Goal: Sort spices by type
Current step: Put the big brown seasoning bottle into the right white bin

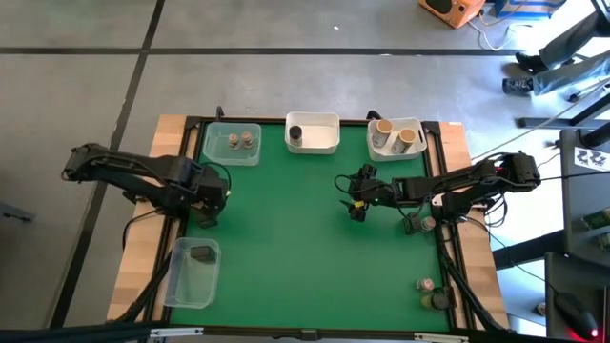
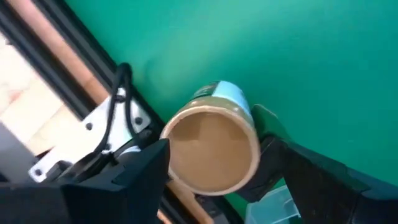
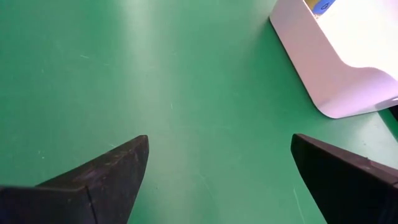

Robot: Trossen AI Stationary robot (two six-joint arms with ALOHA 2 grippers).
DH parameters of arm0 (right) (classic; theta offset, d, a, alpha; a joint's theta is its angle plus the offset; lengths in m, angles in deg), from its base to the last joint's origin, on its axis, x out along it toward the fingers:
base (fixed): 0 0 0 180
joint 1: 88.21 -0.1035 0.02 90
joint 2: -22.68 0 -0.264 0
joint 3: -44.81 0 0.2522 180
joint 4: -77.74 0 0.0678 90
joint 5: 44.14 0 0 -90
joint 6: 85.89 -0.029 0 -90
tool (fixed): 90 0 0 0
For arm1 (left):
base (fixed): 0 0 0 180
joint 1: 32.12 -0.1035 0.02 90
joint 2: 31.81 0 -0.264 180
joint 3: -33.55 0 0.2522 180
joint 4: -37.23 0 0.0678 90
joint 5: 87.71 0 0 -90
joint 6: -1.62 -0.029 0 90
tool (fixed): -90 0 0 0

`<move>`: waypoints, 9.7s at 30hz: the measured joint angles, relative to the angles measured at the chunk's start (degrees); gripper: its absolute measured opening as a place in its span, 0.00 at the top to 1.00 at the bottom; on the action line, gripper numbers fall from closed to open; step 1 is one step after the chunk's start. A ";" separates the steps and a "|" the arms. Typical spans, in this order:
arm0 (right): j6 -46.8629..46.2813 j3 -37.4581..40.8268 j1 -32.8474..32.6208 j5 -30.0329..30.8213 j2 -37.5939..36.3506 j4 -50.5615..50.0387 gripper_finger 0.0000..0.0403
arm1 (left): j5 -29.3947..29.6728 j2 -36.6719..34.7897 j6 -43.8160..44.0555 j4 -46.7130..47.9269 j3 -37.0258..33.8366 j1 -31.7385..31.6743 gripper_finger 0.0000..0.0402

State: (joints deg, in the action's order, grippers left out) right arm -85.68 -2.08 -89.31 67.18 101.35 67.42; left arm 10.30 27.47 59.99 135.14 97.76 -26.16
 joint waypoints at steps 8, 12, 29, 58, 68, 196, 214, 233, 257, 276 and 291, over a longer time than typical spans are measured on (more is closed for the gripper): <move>0.04 0.00 0.00 0.00 0.00 0.00 0.03 | 1.05 0.04 -4.95 0.02 0.22 -0.39 0.30; 0.08 0.00 0.00 0.00 0.00 0.21 0.03 | 1.32 0.04 -9.24 -1.75 0.26 -0.76 0.30; 0.22 0.00 0.00 0.02 0.00 0.37 0.03 | 2.70 -0.04 -4.25 0.62 -0.27 -0.76 0.11; 0.11 0.00 0.01 0.02 0.00 0.31 0.03 | 0.54 1.52 1.51 -3.95 -3.74 -0.85 0.05; 0.22 0.00 0.01 0.02 0.00 0.35 0.03 | -2.26 5.44 4.64 -3.53 -3.76 -0.85 0.13; 0.10 -30.45 0.43 -9.29 34.50 22.42 0.03 | 5.38 15.50 -41.05 -85.74 -20.89 -0.72 0.16; 6.19 -30.58 0.36 -8.03 33.47 19.18 0.32 | 5.36 15.52 -42.26 -87.95 -20.90 -0.74 0.16; 9.51 -30.52 0.33 15.10 16.94 -10.42 0.32 | 5.36 15.54 -40.79 -87.92 -20.92 -0.74 0.16; -3.97 -11.33 10.80 39.53 -11.52 -26.76 0.32 | 5.58 15.54 -42.42 -88.23 -20.90 -1.49 0.16; -6.07 3.52 22.48 28.76 -12.92 -2.42 0.32 | 5.73 15.54 -43.82 -88.27 -20.89 -1.99 0.16; -13.92 10.85 24.11 26.47 -12.83 4.53 0.31 | 5.76 15.54 -44.85 -88.34 -20.89 -1.99 0.16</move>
State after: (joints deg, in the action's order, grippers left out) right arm -99.60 8.77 -65.21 93.66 88.52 71.95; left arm 16.05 43.01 15.14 46.80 76.87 -28.15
